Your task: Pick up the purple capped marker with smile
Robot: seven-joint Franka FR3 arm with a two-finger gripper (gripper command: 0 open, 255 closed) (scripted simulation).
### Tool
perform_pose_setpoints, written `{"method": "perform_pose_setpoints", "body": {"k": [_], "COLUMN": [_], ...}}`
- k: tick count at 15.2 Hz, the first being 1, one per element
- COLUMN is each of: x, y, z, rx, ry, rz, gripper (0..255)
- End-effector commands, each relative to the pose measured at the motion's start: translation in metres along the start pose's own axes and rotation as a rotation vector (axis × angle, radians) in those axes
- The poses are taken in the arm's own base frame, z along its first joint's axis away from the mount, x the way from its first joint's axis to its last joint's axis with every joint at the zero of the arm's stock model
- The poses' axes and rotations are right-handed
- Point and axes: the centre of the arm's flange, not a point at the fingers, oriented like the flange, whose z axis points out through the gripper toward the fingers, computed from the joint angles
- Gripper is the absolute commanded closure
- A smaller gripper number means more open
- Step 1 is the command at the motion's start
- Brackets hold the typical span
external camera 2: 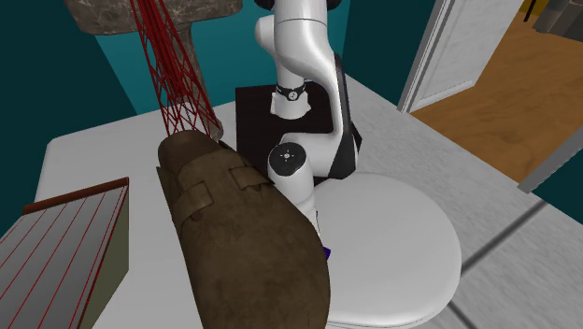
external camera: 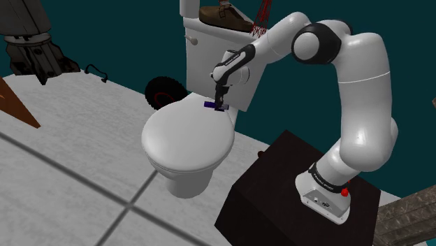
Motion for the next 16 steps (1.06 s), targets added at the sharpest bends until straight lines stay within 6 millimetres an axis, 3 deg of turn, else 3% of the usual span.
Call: {"method": "perform_pose_setpoints", "body": {"k": [1,14,16], "x": [-0.001,0.007,0.007], "y": [0.000,-0.002,-0.002], "z": [-0.005,-0.073,-0.074], "rx": [-0.002,-0.002,-0.002], "ry": [-0.003,-0.003,-0.003], "rz": [0.004,0.004,0.004], "gripper": [255,255,255]}}
